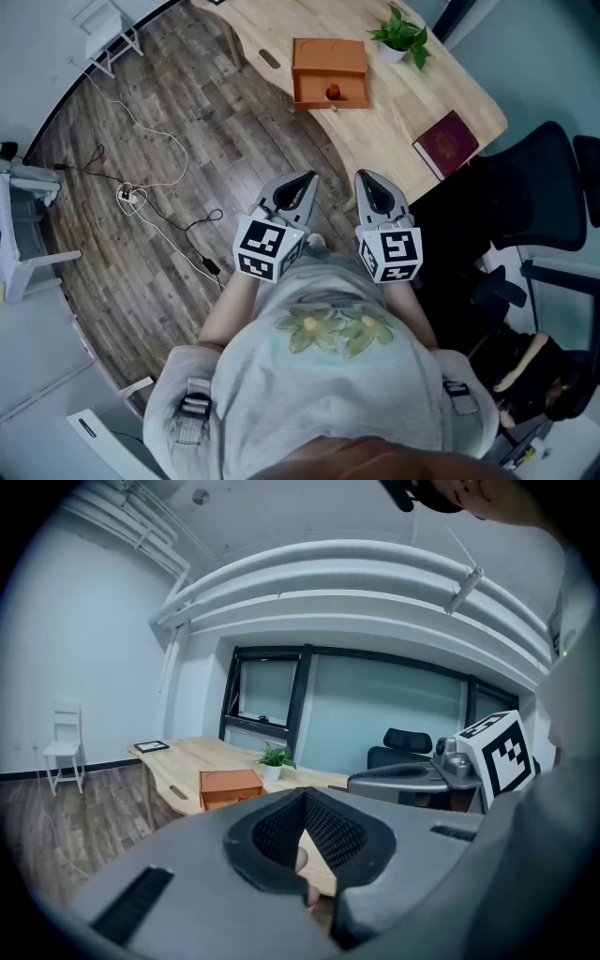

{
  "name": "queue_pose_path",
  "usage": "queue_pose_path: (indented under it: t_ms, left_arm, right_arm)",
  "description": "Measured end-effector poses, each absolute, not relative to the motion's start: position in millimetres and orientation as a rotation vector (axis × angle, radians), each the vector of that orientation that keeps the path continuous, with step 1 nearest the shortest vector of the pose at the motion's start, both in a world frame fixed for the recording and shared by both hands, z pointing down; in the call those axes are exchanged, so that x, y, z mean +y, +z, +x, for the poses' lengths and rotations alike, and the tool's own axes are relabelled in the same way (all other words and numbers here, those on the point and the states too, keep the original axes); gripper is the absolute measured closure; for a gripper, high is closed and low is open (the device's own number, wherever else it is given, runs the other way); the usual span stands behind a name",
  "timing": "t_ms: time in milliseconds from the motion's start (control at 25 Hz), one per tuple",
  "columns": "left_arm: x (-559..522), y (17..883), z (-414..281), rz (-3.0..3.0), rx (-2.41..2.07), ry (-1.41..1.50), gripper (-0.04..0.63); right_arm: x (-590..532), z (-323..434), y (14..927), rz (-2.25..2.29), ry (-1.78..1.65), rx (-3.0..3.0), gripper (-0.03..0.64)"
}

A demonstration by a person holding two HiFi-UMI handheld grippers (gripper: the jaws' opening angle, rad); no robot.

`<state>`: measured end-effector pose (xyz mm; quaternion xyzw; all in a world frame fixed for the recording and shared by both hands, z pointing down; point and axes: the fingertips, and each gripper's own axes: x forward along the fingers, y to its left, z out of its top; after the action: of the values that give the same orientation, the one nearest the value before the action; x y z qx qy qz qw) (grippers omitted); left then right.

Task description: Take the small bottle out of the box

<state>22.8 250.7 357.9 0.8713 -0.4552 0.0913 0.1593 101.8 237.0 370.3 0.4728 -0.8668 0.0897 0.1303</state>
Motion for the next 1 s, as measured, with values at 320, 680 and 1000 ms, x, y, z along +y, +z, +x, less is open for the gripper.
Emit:
queue_pose_path:
  t_ms: [320, 680, 1000]
  left_arm:
    - [232, 372, 21, 2.461, -1.316, 0.274, 0.588]
    - [193, 379, 27, 2.455, -1.305, 0.284, 0.589]
    - [148, 382, 21, 2.449, -1.294, 0.272, 0.589]
  right_arm:
    - [217, 103, 382, 1.367, 0.272, -2.524, 0.607]
    - [182, 103, 383, 1.345, 0.252, -2.541, 0.607]
    - [140, 95, 375, 1.317, 0.216, -2.587, 0.606]
